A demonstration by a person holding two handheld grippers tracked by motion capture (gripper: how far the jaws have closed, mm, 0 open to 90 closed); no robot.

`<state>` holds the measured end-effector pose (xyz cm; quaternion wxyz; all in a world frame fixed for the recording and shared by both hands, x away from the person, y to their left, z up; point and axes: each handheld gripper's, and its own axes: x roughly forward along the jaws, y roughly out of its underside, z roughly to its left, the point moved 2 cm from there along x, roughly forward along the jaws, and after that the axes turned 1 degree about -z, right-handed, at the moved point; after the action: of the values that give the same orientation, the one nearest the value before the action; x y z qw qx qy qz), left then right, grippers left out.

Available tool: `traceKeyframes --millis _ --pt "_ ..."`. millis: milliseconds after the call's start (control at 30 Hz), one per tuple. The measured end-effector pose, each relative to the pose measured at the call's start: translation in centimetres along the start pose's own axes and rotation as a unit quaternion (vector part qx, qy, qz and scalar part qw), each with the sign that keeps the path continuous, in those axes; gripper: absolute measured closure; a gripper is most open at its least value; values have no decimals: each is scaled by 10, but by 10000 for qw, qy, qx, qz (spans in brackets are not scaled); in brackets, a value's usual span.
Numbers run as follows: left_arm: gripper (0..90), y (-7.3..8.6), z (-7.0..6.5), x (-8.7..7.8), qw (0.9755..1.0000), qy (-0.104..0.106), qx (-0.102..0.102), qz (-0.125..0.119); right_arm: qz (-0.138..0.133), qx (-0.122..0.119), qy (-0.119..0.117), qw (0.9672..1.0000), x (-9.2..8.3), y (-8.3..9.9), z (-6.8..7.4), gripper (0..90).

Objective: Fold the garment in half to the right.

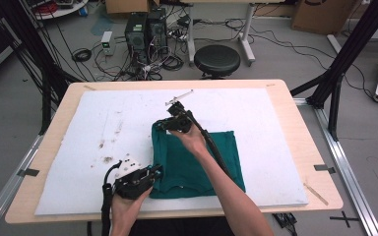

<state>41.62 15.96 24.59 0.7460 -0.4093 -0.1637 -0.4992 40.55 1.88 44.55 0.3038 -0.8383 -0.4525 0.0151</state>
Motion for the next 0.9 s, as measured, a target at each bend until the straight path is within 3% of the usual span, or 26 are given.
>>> traceKeyframes --millis 167,400,900 --pt "850 -6 -10 12 9998 158 90 47 -46 208 38 9998 -15 11 -12 844" --pt "850 -14 -25 30 9992 355 169 103 -67 172 216 9996 -35 19 -21 844" --pt "850 -28 -57 70 9964 742 317 267 -249 442 459 9977 -78 44 -47 843"
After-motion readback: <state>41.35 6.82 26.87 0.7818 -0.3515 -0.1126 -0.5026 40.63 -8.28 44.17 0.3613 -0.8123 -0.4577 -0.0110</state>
